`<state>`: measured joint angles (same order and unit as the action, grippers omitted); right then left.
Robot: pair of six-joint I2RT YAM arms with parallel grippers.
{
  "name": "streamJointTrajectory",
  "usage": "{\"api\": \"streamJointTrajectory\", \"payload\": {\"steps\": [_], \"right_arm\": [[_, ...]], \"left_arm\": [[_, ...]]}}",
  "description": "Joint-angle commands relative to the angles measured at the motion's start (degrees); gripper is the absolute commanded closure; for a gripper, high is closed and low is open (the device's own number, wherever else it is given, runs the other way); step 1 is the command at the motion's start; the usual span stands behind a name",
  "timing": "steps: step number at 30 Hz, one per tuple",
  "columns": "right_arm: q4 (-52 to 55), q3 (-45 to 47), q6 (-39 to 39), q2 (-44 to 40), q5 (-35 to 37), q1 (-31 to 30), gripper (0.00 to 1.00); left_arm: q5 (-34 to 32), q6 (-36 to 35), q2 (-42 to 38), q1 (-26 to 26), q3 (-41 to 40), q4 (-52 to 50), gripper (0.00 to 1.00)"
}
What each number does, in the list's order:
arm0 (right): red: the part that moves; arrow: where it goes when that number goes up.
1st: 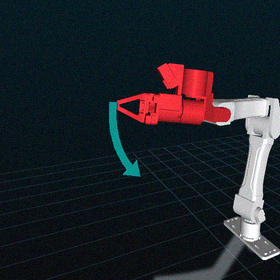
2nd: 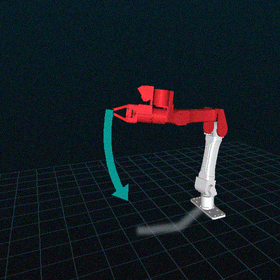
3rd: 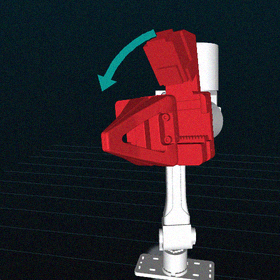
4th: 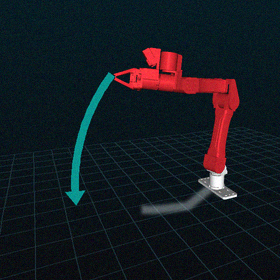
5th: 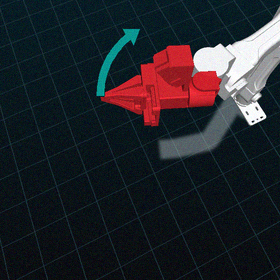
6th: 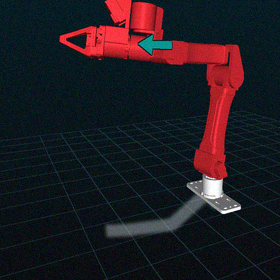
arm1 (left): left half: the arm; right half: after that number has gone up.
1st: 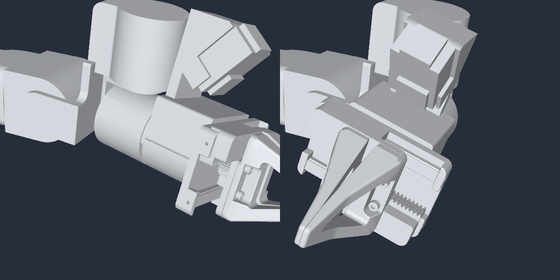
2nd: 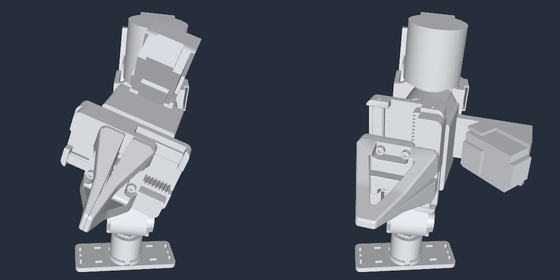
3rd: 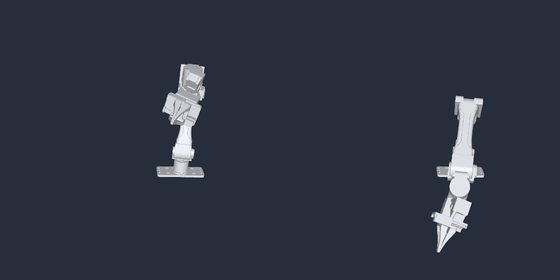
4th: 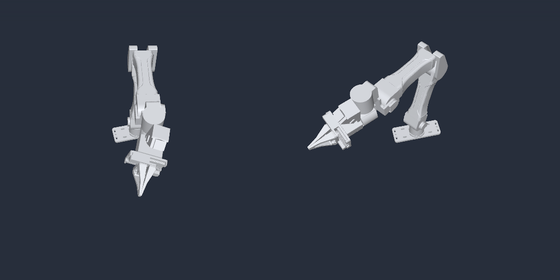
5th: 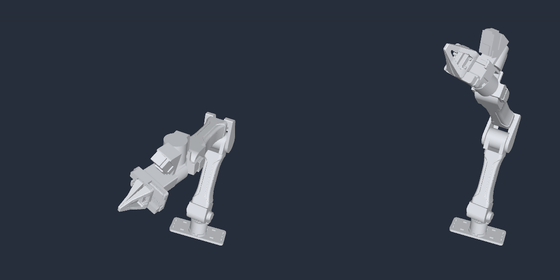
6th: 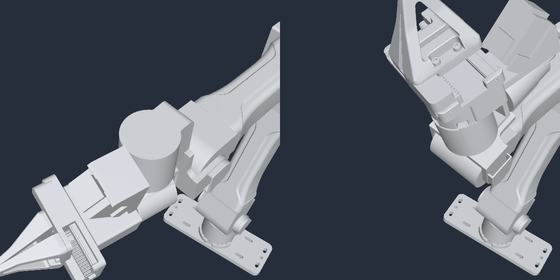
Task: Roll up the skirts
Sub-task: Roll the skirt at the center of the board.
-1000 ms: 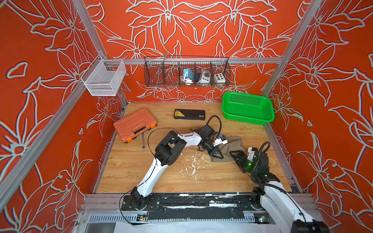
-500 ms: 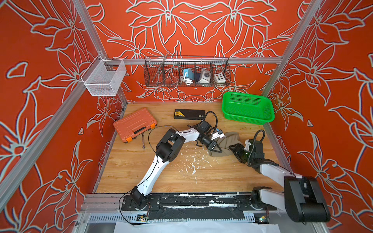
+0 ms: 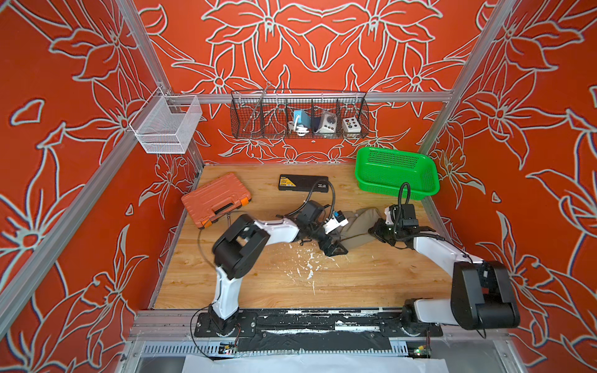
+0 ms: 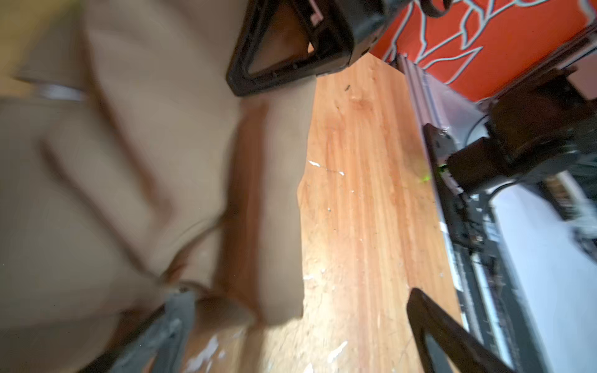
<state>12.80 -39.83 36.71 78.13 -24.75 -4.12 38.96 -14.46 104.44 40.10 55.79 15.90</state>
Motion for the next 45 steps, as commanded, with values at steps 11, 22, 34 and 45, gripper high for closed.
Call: {"api": "streamJointTrajectory", "payload": {"steps": [11,22,34,45], "right_arm": [[5.6,-3.0,-4.3,2.6,-8.3,0.0,1.00],[7.9,-3.2,-4.8,0.6,-10.2,0.2,1.00],[7.9,-1.7,-4.0,-1.5,-12.3,0.3,1.00],[7.0,0.6,-3.3,-3.2,-13.1,0.4,1.00]], "left_arm": [[-39.2,-36.7,-8.0,16.9,-24.0,42.8,0.01],[-34.2,-39.4,1.7,18.5,-17.9,41.5,0.01],[-43.8,-38.4,14.7,18.6,-12.6,44.3,0.19],[-43.9,-35.4,14.1,19.1,-10.5,44.2,0.87]]}}
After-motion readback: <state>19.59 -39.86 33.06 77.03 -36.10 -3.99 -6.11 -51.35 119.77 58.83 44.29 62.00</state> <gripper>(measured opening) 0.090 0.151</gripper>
